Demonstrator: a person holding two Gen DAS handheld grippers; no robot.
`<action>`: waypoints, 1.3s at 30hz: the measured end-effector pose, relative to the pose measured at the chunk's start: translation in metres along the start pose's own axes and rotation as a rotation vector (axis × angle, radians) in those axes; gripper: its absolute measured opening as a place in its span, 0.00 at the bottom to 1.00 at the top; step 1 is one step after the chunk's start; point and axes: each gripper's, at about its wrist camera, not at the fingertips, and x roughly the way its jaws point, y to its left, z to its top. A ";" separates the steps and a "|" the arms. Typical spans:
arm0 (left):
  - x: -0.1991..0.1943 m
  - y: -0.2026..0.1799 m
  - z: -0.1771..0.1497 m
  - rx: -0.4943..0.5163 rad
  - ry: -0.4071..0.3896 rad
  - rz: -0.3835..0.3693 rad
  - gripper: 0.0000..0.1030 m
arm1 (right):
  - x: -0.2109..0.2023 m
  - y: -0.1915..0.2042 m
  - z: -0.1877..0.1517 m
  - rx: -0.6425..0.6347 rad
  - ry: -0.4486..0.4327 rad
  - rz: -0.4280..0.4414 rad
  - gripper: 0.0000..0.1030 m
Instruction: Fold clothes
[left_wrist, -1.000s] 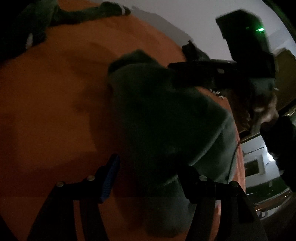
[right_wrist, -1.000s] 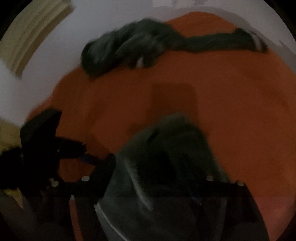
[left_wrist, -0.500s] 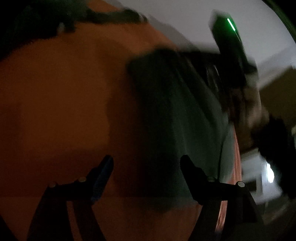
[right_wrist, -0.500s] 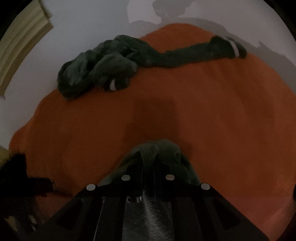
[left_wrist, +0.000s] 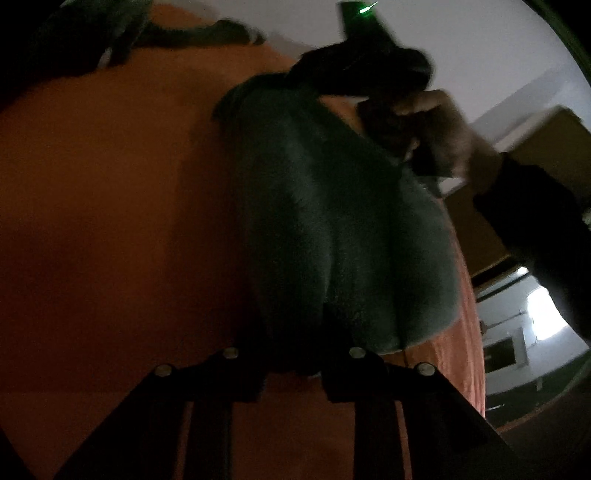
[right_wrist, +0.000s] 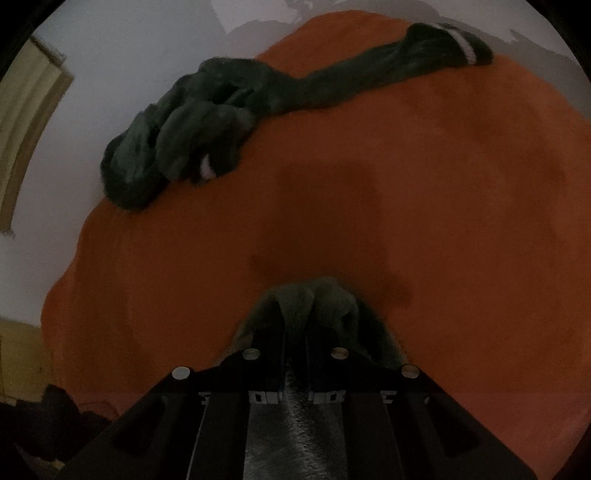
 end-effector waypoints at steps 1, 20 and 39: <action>0.001 -0.002 0.001 0.009 0.005 0.007 0.31 | -0.001 0.001 0.003 0.008 0.017 0.004 0.13; 0.007 -0.017 -0.026 -0.024 -0.005 0.021 0.22 | 0.039 0.102 0.066 -0.288 0.201 -0.380 0.00; -0.066 0.029 0.065 0.053 -0.058 0.045 0.67 | -0.126 -0.062 -0.132 0.092 -0.152 -0.119 0.54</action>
